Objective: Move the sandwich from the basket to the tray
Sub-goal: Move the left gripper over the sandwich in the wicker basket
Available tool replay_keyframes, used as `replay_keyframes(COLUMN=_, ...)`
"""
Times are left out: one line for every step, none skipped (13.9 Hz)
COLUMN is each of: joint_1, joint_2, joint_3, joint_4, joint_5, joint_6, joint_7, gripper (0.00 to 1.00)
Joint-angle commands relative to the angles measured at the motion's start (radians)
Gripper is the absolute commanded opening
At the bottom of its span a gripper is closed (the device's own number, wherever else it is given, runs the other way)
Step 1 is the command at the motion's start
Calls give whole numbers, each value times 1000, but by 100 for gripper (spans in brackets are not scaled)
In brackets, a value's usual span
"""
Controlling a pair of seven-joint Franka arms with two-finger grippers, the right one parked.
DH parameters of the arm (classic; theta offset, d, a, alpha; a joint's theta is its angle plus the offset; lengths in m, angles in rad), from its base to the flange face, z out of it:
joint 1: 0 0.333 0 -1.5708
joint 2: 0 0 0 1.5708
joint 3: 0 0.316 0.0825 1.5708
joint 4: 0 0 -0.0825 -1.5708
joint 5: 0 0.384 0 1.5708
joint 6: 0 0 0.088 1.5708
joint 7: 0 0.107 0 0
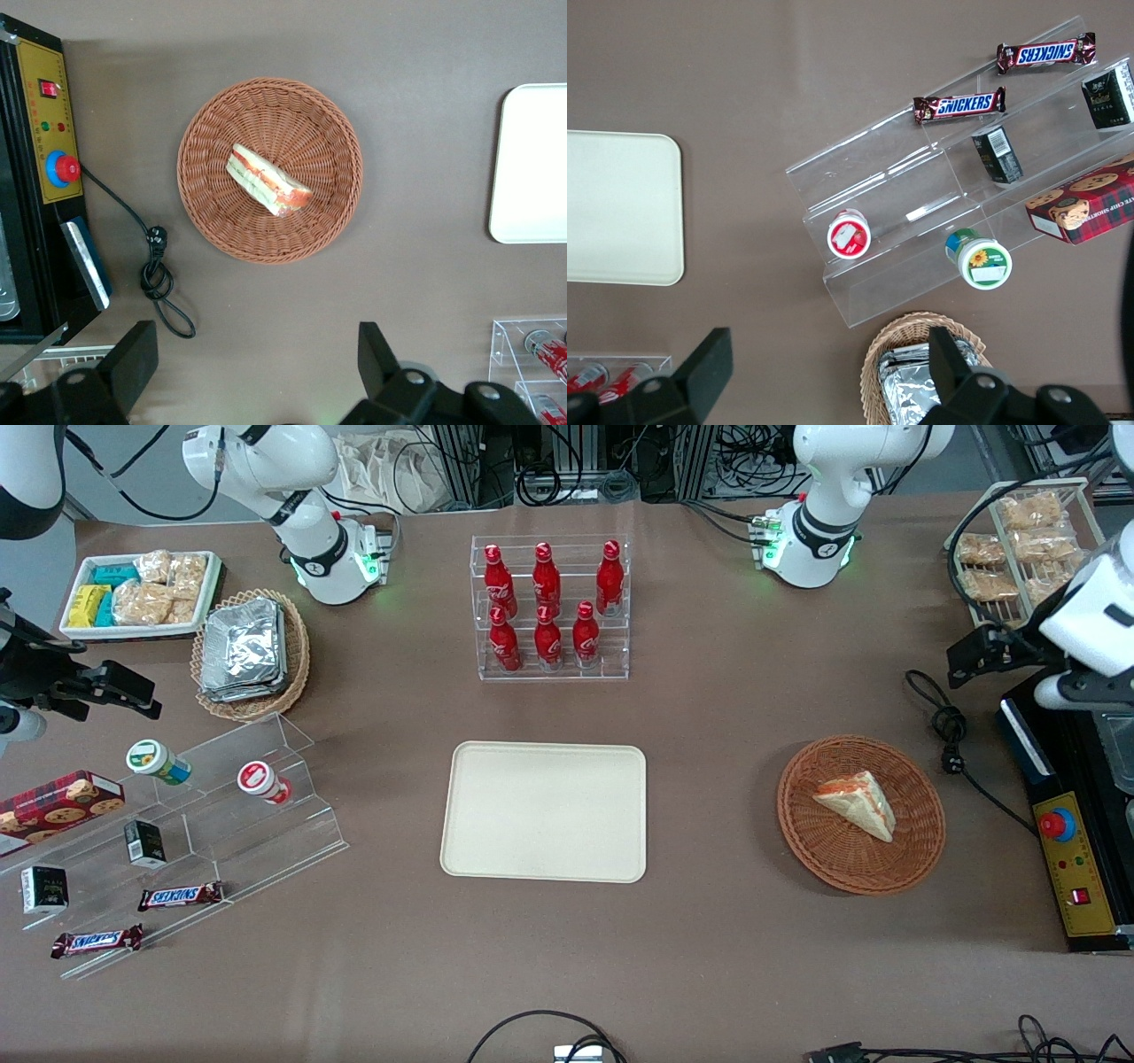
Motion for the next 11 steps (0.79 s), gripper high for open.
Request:
replay_keyframes(joint_1=-15, joint_2=7, joint_3=18, joint_4=8, joint_5=-5, joint_6=24, joint_7=12, gripper=100)
replay_keyframes(joint_1=-15, joint_2=7, joint_3=26, joint_4=13, joint_5=-10, joint_6=20, joint_7=9, gripper=100)
replay_keyframes(joint_1=-15, joint_2=4, joint_3=27, joint_4=7, joint_5=-10, joint_6=17, joint_7=6, gripper=100)
replay_keyframes(joint_1=-7, joint_2=5, joint_3=36, joint_4=7, joint_5=-16, joint_6=18, joint_7=3, gripper=100)
replay_keyframes(joint_1=-8, joint_2=7, joint_3=50, joint_4=2, joint_5=-32, joint_6=17, joint_7=-5, gripper=100)
replay_keyframes(joint_1=-8, joint_2=5, joint_3=56, joint_4=-22, joint_5=-45, joint_6=18, joint_7=-37, gripper=100)
replay_keyframes(joint_1=-8, joint_2=2, joint_3=56, joint_4=-60, joint_5=-46, joint_6=36, joint_7=-93, gripper=100)
replay_keyframes(joint_1=-12, joint_2=4, joint_3=56, joint_4=-93, joint_5=-46, joint_6=71, joint_7=-164, gripper=100)
replay_keyframes(joint_1=-15, joint_2=5, joint_3=58, joint_4=-135, joint_5=-48, joint_6=117, joint_7=-259, gripper=100)
replay_keyframes(joint_1=-19, joint_2=5, joint_3=56, joint_4=-187, joint_5=-54, joint_6=188, joint_7=-363, gripper=100)
replay_keyframes(joint_1=-24, joint_2=5, joint_3=56, joint_4=-240, joint_5=-59, joint_6=267, joint_7=-455, gripper=100)
